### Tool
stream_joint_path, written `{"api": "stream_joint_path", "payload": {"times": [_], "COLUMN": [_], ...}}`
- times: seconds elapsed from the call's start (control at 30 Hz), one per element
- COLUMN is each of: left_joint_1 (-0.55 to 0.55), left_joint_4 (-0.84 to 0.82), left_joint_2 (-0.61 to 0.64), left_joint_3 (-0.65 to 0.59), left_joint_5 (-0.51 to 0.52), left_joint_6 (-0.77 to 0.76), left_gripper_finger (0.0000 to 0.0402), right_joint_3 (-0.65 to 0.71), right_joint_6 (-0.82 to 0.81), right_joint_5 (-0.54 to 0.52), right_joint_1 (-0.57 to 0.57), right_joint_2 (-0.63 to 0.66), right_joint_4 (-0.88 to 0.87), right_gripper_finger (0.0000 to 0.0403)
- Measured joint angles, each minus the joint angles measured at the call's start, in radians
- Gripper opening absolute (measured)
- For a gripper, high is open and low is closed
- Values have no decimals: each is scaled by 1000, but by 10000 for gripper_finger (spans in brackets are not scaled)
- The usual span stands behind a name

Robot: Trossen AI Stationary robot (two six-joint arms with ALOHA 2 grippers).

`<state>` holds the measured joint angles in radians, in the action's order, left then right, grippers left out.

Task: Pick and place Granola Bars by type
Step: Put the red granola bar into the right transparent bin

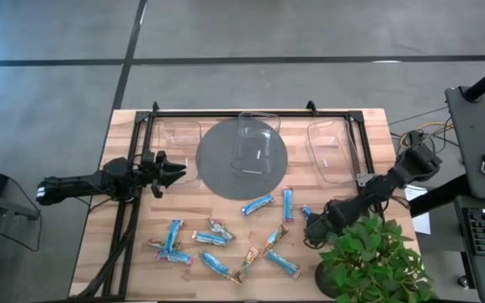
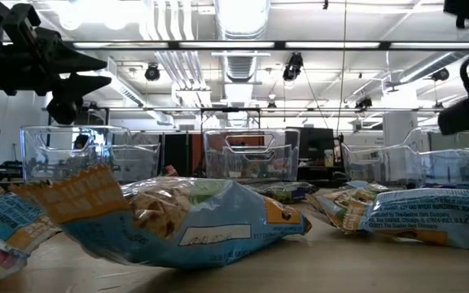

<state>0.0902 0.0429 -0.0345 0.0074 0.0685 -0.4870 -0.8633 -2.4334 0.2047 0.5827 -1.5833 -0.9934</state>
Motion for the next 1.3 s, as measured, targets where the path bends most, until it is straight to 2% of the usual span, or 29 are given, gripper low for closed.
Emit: {"api": "stream_joint_path", "payload": {"times": [0.37,0.47,0.67,0.8,0.97,1.1,1.2,1.27,1.3], "left_joint_1": [0,0,0,0,0,0,0,0,0], "left_joint_4": [0,0,0,0,0,0,0,0,0], "left_joint_2": [0,0,0,0,0,0,0,0,0], "left_joint_3": [0,0,0,0,0,0,0,0,0], "left_joint_5": [0,0,0,0,0,0,0,0,0], "left_joint_6": [0,0,0,0,0,0,0,0,0], "left_gripper_finger": [122,122,122,122,122,122,122,122,122], "right_joint_3": [85,90,85,28,-90,-200,-297,-354,-366], "right_joint_6": [-13,8,58,147,273,320,249,184,176], "right_joint_5": [-7,-43,-55,-70,-218,-433,-583,-628,-647], "right_joint_1": [-9,-7,-8,-7,-6,-7,-19,-45,-64], "right_joint_2": [-3,5,5,26,89,149,172,169,169], "right_joint_4": [70,64,54,62,56,-33,-310,-561,-600], "right_gripper_finger": [223,189,93,42,20,26,32,32,32]}}
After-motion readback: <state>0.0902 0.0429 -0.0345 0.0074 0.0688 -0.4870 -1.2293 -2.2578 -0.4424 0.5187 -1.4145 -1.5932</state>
